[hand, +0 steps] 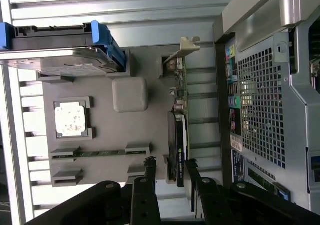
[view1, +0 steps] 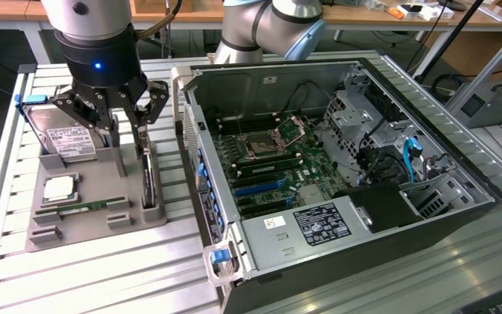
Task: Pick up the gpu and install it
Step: 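Pick up the gpu and move the gpu toward the slot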
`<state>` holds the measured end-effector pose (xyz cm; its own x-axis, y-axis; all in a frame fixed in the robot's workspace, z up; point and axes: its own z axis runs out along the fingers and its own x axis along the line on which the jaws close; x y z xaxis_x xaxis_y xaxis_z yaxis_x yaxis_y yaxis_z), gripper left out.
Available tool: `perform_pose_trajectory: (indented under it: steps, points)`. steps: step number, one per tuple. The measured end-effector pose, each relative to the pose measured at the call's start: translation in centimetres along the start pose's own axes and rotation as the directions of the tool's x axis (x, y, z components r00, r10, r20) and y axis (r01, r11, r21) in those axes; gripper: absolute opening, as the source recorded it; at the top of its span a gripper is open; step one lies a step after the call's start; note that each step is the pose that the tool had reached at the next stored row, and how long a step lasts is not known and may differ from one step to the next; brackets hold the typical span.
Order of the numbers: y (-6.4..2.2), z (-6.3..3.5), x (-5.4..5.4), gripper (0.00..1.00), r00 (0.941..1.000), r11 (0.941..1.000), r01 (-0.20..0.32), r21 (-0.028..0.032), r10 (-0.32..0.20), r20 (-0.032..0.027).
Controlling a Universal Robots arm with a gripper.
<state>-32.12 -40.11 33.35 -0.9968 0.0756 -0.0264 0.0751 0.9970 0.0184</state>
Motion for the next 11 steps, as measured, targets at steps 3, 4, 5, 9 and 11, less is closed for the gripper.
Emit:
perform_pose_trajectory:
  steps: [3, 4, 5, 9, 11]
  points:
    - [-0.01, 0.07, 0.0, 0.36, 1.0, 1.0, 0.0, 0.0, 0.0, -0.0001]
    - [-0.02, 0.12, 0.0, 0.36, 1.0, 1.0, 0.0, 0.0, 0.0, 0.0]
    - [-0.02, 0.14, 0.0, 0.36, 1.0, 1.0, 0.0, 0.0, 0.0, 0.0]
    - [-0.03, 0.21, 0.0, 0.36, 1.0, 1.0, 0.0, 0.0, 0.0, 0.0]
    - [-0.03, 0.25, 0.01, 0.36, 1.0, 1.0, 0.0, 0.0, 0.0, 0.0]
